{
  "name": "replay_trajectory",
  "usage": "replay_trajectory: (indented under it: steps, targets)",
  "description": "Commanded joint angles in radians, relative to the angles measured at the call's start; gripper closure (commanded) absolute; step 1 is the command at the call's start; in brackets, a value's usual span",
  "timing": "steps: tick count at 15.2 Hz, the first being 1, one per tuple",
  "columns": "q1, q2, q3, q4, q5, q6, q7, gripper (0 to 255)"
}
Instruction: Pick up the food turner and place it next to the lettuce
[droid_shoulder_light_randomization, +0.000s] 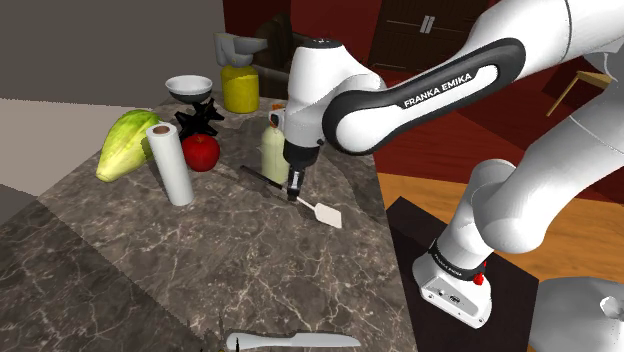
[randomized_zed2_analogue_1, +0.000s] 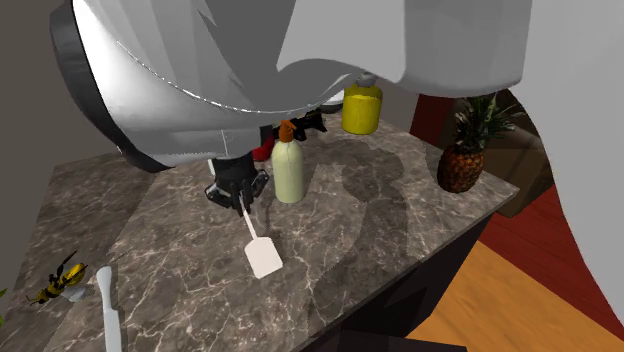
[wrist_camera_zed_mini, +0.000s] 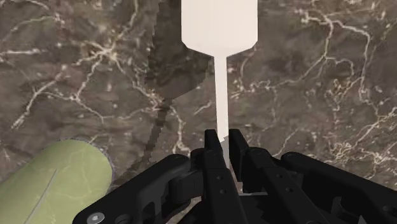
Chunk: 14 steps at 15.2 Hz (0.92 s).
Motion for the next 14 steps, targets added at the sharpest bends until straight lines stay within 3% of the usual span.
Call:
replay_trajectory:
  steps: [1, 14]
  targets:
    - [0.000, -0.010, -0.003, 0.017, 0.001, -0.028, -0.002, 255]
    - [-0.001, -0.072, -0.019, 0.142, 0.003, -0.213, -0.007, 255]
